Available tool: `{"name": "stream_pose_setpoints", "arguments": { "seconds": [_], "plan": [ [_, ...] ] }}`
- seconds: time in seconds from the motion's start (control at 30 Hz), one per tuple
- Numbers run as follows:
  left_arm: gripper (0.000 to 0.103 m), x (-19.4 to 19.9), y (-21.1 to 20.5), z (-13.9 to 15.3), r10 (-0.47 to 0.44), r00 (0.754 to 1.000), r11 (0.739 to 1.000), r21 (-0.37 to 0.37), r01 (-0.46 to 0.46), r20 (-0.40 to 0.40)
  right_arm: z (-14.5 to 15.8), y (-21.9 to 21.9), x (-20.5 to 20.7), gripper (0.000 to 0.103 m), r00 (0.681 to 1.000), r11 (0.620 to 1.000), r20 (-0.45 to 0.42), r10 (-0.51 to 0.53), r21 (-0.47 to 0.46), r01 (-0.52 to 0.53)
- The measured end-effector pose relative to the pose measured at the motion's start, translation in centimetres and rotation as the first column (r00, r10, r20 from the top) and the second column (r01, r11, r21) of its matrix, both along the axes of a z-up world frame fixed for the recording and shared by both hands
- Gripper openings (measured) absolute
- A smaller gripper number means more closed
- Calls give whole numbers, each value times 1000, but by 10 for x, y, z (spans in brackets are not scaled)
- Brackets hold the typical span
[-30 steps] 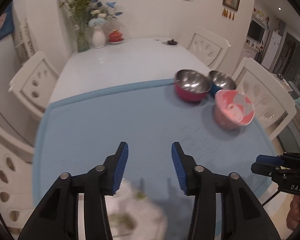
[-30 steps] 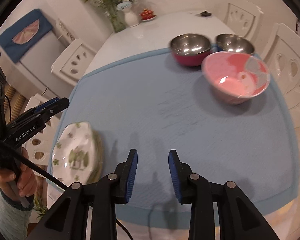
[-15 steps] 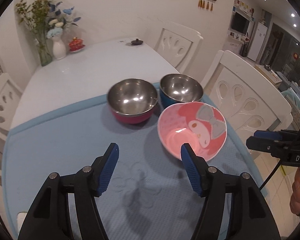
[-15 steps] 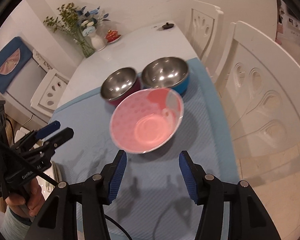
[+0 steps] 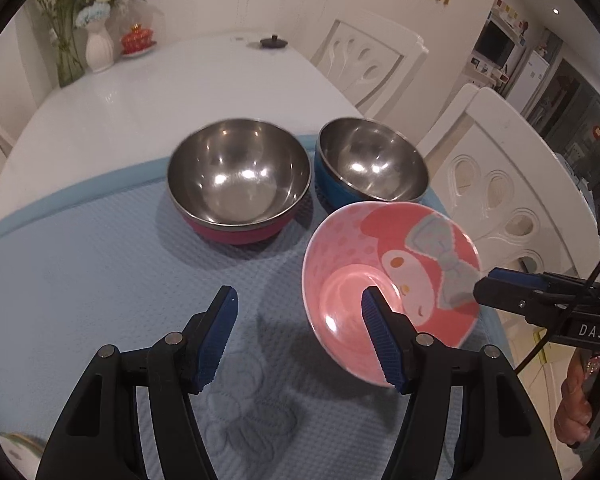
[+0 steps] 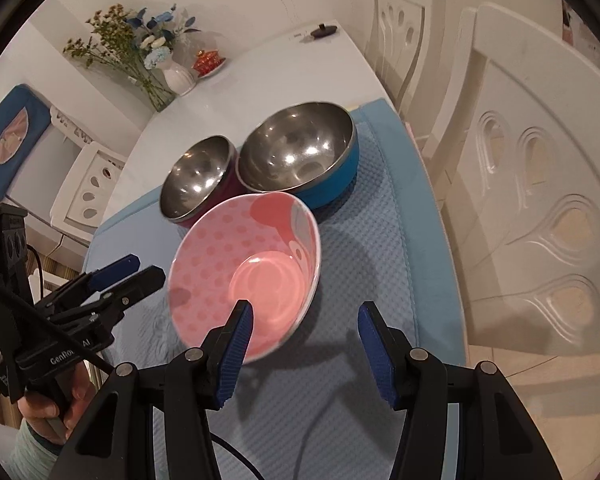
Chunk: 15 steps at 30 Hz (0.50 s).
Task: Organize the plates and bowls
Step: 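Close the right gripper on the pink bowl rim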
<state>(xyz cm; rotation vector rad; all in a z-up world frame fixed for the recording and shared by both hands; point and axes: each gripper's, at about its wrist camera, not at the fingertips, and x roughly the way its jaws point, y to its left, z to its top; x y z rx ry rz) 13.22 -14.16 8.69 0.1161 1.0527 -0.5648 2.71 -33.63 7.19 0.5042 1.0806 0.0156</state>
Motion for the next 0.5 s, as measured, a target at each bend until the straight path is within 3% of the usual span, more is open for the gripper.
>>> {"name": "stream_pose_setpoints", "arguments": {
  "seconds": [0.4,0.5],
  "plan": [
    [59,16,-13,-30,-14,998,1000,2,15,-65,-32,2,38,53,999,999,-23,29,45,-28],
    [46,19,-14,-34,-17,997,1000,-13,16,-80,-36,5,44,52,999,998,-25,45,42,-44]
  ]
}}
